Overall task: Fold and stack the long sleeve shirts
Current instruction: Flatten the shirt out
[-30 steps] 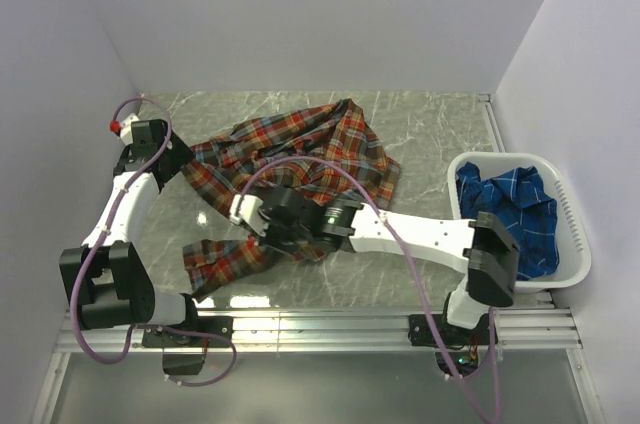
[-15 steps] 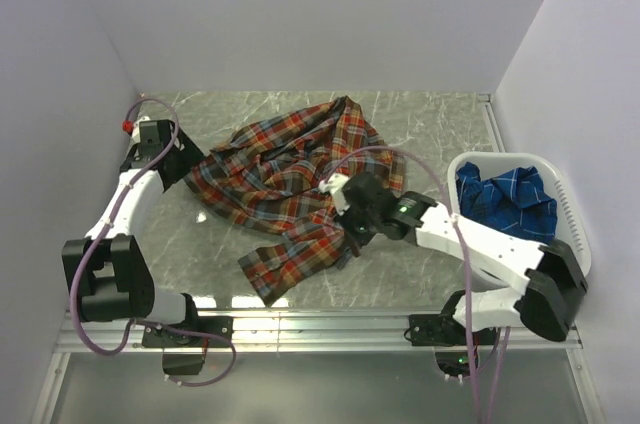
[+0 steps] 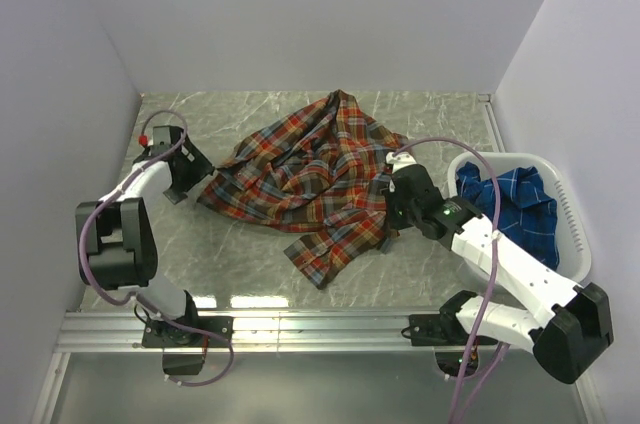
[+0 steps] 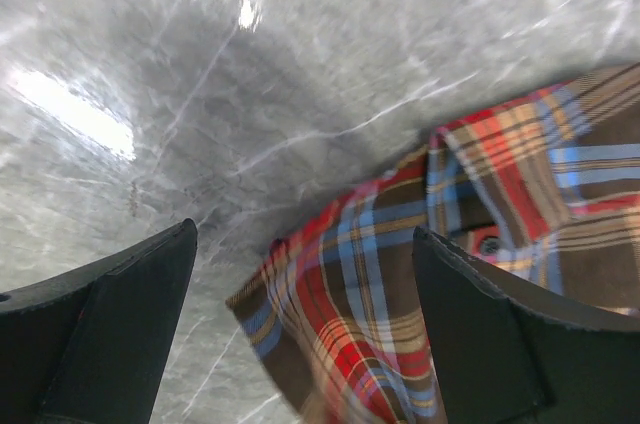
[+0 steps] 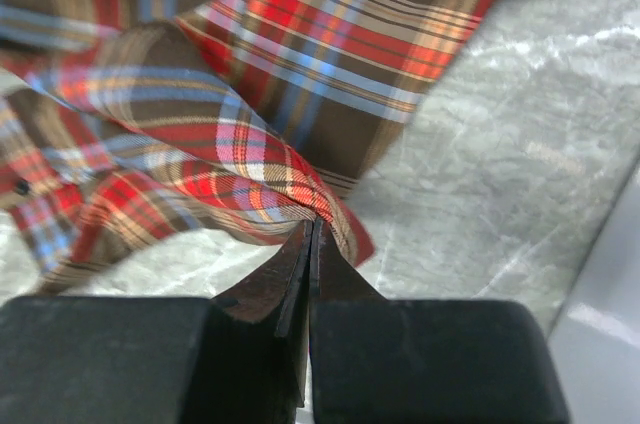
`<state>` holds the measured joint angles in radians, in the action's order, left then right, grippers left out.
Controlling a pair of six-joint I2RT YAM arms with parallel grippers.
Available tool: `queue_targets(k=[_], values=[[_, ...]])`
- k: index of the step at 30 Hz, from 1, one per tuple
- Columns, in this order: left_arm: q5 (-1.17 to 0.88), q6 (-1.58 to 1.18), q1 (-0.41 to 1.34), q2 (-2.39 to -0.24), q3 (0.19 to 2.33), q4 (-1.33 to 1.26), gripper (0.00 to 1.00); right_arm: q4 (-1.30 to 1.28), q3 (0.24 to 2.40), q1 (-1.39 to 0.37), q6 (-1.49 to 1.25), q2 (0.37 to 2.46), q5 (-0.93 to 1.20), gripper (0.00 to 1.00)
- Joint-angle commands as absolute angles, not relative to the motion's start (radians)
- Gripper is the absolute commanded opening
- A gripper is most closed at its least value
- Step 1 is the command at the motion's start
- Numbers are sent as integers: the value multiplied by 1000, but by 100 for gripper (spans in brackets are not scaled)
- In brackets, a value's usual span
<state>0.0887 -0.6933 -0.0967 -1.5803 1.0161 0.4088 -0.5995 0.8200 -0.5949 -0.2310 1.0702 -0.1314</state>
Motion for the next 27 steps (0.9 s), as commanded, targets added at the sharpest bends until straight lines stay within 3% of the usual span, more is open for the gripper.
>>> queue_targets(k=[1, 13, 19, 22, 23, 26, 27], values=[[40, -735, -95, -1597, 997, 397, 95, -523, 815, -592, -273, 1061, -138, 0], [-3, -879, -87, -1465, 773, 327, 91, -465, 802, -589, -285, 1065, -120, 0], [-23, -946, -78, -1574, 781, 265, 78, -437, 802, -591, -301, 1084, -163, 0], [-22, -965, -74, -1618, 801, 252, 59, -413, 805, -574, -308, 1100, -189, 0], [-8, -976, -75, -1624, 833, 255, 38, -405, 807, -568, -308, 1103, -198, 0], [41, -953, -78, -1641, 981, 316, 1, -388, 860, -525, -319, 1132, -247, 0], [63, -943, -80, -1640, 1032, 337, 1, -396, 886, -511, -328, 1153, -265, 0]])
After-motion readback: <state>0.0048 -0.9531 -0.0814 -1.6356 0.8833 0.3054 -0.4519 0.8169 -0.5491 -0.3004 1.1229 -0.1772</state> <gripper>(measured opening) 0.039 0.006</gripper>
